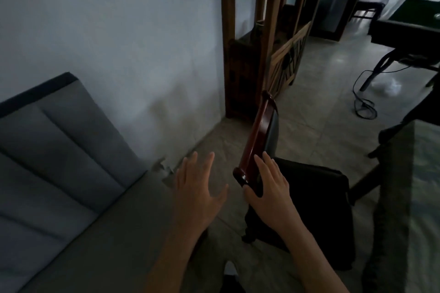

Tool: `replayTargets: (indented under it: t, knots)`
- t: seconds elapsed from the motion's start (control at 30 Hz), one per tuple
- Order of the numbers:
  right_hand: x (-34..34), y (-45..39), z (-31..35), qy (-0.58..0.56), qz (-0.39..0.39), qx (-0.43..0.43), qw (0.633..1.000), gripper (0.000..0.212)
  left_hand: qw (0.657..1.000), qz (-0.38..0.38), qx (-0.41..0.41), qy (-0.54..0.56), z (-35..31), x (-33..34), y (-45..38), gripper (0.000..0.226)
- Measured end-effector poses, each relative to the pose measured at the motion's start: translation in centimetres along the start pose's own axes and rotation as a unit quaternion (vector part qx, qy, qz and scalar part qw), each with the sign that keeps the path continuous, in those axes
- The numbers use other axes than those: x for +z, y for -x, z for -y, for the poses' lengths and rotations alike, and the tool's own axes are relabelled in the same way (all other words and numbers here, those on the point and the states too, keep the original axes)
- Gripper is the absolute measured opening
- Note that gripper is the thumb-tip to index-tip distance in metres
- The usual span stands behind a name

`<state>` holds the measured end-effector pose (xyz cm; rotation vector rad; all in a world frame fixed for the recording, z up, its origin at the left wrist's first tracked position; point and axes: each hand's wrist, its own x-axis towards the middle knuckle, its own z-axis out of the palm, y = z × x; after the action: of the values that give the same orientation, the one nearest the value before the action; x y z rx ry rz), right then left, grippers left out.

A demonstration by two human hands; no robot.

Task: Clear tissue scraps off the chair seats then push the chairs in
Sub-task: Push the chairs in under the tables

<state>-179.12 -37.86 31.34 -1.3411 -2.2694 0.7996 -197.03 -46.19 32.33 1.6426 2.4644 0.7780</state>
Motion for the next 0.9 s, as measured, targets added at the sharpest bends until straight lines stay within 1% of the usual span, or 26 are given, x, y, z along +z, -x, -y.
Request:
replayTargets:
  t: [0.13, 0.3, 0.5, 0.67, 0.77, 0.9]
  knots:
    - [-0.3, -5.9, 0.1, -0.008, -0.004, 0.014, 1.0, 0.083, 1.0, 0.012, 0.011, -0.012, -0.1, 0.7, -6.4, 0.083]
    - [0.1, -11.3, -0.2, -0.022, -0.026, 0.039, 0.999, 0.085, 0.998, 0.045, 0.033, -0.001, 0.4, 2.0, -13.1, 0.086]
    - [0.6, -16.8, -1.2, -0.027, -0.051, 0.08, 0.995, 0.085, 0.994, 0.063, 0.083, -0.014, 0.1, 4.4, -21.2, 0.088]
    - [0.2, -20.7, -3.5, -0.03, -0.119, 0.141, 0.982, 0.081, 0.978, 0.117, 0.174, 0.016, -2.0, 8.7, -28.7, 0.09]
    - [0.2, -23.6, -4.6, -0.028, -0.169, 0.191, 0.967, 0.08, 0.957, 0.142, 0.251, 0.024, -3.0, 11.4, -33.8, 0.089]
    - [0.2, -27.9, -5.0, -0.021, -0.222, 0.273, 0.936, 0.08, 0.924, 0.178, 0.338, 0.013, -3.8, 14.4, -40.9, 0.089]
